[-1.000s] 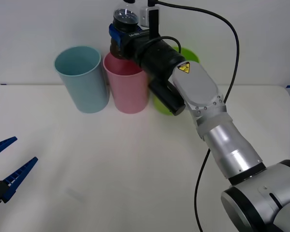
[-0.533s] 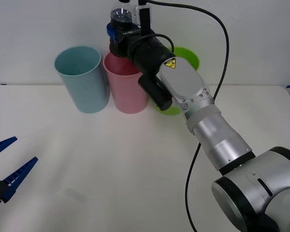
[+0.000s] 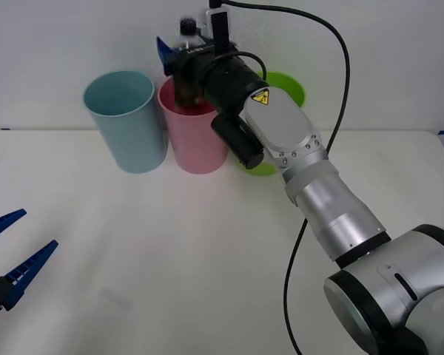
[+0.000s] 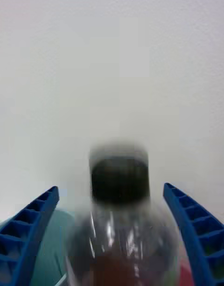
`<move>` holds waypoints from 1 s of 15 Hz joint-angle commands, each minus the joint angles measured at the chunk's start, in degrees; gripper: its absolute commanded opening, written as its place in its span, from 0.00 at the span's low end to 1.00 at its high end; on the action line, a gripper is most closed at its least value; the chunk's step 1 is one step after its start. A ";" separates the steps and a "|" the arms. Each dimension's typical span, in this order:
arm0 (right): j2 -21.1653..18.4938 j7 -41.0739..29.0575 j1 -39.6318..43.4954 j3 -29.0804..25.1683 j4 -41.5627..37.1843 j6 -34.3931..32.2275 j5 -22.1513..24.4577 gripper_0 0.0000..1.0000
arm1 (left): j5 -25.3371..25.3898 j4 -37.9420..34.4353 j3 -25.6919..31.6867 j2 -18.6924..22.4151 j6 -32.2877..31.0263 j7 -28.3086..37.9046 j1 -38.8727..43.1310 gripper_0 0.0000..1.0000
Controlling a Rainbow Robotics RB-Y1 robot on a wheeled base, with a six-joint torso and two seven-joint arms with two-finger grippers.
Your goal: Grasp the object on the table and drop it into the matching bin: aluminum can to the light blue bin, PET bottle to the pink bin.
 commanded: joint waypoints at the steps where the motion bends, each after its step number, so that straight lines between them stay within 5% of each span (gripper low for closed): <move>1: -0.45 0.18 0.28 0.00 -0.82 -0.88 -0.43 1.00 | 0.00 0.00 0.00 0.00 0.00 0.00 0.00 1.00; 6: -3.71 -0.26 8.10 1.58 -12.07 -4.39 -0.70 1.00 | 0.00 0.00 0.00 0.00 0.00 0.00 0.00 1.00; 15: -19.79 -1.49 31.48 7.20 -42.57 -8.17 -6.59 1.00 | 0.00 0.00 0.00 0.00 0.00 0.00 0.00 1.00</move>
